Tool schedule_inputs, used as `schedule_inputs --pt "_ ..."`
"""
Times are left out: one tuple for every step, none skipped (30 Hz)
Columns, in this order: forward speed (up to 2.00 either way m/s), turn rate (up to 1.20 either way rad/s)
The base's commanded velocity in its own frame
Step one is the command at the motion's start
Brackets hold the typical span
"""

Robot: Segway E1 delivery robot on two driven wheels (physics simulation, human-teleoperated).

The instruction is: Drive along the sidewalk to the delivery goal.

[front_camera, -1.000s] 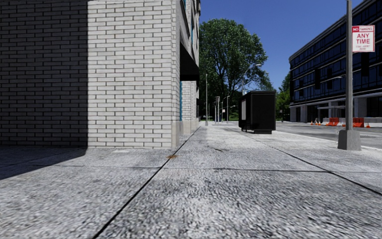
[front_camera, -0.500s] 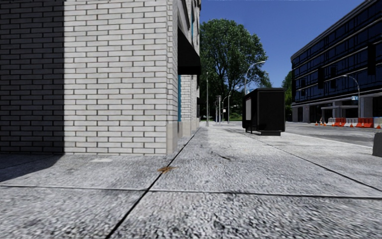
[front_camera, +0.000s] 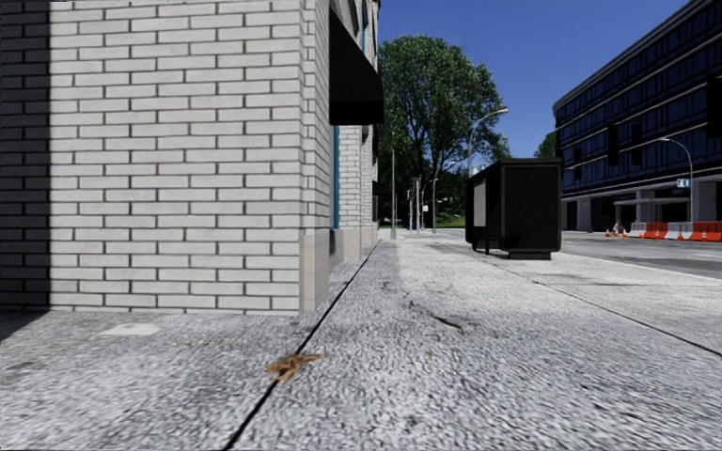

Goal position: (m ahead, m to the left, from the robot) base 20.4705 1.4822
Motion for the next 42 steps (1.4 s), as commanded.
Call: schedule_inputs --pt "1.96 0.0" --pt "1.94 -0.15" --pt "1.94 -0.34" --pt "1.94 -0.43" --pt "1.94 -0.47" --pt "1.94 -0.47" --pt "1.94 -0.48" --pt "1.94 -0.48" --pt "1.94 -0.48" --pt "1.94 -0.48" --pt "1.94 -0.48" --pt "1.94 -0.48" --pt "1.94 -0.48" --pt "1.94 -0.48" --pt "1.94 -0.48" --pt "1.94 -0.48" --pt "1.94 -0.48" --pt "1.94 -0.48" --pt "1.94 -0.48" --pt "1.94 -0.46" --pt "1.94 0.0" --pt "1.94 0.0" --pt "1.94 0.0" --pt "1.94 0.0" --pt "1.95 0.0" --pt "1.95 0.0" --pt "1.95 0.0" --pt "2.0 0.0" --pt "2.0 0.0" --pt "2.0 0.0" --pt "2.0 0.0" --pt "2.0 0.0" --pt "2.0 0.0" --pt "2.0 0.0" --pt "2.0 0.0" --pt "2.0 0.0" --pt "2.0 0.0" --pt "2.0 0.0" --pt "2.0 0.0" --pt "2.0 0.0" --pt "2.0 0.0" --pt "2.0 0.0"
